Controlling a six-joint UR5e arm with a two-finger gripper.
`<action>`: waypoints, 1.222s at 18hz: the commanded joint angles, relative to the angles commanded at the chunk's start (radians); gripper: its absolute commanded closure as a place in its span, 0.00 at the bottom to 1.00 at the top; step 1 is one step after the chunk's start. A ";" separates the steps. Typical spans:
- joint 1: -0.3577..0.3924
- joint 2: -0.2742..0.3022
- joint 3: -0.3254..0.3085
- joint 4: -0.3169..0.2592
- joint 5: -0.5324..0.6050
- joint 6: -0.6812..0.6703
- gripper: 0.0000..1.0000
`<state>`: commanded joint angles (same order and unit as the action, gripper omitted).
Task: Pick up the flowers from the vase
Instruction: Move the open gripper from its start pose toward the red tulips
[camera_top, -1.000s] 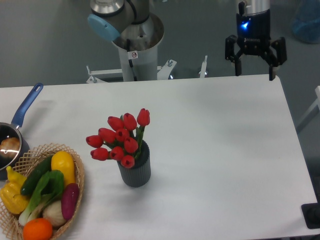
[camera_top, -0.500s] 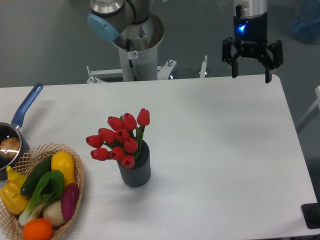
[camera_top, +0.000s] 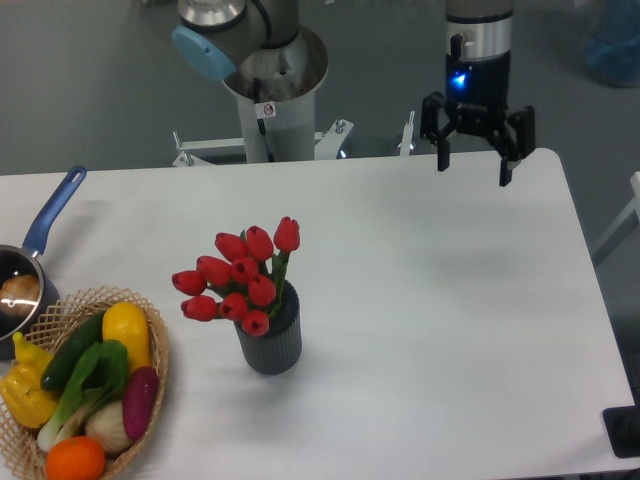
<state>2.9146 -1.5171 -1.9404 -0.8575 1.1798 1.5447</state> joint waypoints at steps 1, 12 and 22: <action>0.000 0.000 -0.002 -0.002 -0.003 0.000 0.00; -0.020 -0.003 -0.029 -0.006 -0.046 0.003 0.00; -0.035 -0.028 -0.058 -0.015 -0.216 -0.018 0.00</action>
<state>2.8793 -1.5447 -1.9987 -0.8729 0.9636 1.5263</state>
